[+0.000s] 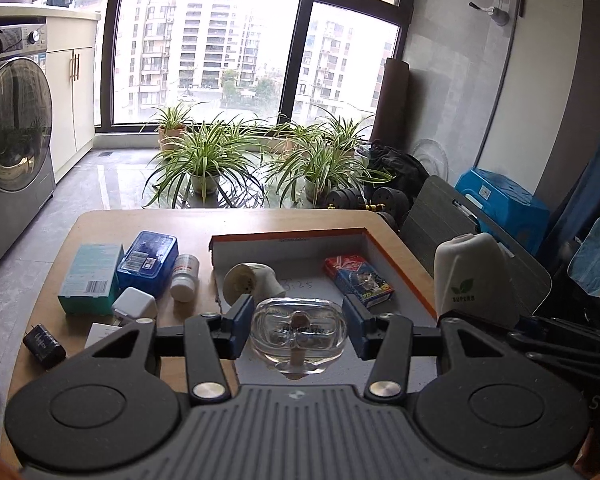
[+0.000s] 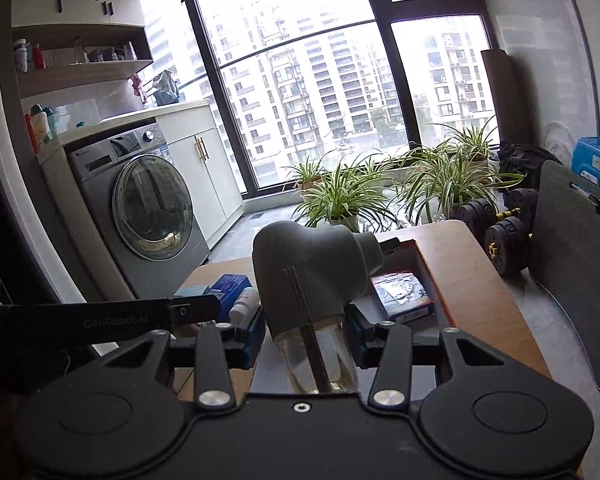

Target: Organize rigid objects

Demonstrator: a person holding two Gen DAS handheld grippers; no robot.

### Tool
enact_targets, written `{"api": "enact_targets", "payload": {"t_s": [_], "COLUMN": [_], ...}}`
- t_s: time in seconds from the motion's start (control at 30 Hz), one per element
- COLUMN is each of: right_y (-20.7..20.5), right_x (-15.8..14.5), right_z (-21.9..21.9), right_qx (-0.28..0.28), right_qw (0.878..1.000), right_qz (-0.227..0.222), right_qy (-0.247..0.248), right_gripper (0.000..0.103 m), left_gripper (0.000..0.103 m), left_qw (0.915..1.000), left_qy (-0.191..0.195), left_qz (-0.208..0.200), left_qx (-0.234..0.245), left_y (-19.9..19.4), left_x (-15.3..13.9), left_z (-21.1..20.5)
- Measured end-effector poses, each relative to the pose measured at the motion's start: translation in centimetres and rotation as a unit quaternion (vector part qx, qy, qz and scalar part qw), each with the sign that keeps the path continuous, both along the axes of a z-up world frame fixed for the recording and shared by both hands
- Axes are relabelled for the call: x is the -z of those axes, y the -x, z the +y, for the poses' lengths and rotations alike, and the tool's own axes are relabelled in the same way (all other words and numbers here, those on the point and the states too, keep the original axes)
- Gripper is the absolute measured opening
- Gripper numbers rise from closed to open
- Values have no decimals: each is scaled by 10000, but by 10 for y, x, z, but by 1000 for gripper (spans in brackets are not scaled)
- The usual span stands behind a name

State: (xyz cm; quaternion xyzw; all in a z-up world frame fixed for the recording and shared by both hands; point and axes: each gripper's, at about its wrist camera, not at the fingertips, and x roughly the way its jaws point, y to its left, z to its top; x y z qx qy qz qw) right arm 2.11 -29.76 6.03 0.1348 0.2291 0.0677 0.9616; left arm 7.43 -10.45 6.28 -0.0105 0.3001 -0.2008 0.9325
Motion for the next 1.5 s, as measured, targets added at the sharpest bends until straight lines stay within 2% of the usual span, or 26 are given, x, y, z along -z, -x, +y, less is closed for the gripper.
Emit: {"api": "enact_targets", "payload": {"t_s": [0.37,1.5], "right_y": [8,1], "right_x": [5,15], "right_z": [-13,-6], "right_qx": [222,123], "right_qw": [9997,9995], "right_qz": [86,295], "right_qy": [61,69], "right_gripper": [52,52], "left_gripper": [50,50], "left_qw": [9998,9993], "left_qy": [-81,-84], "left_qz": [150,354], "left_qx": [128,8], "left_y": [3,5], "left_x": [9,21], "left_z": [-25,-25]}}
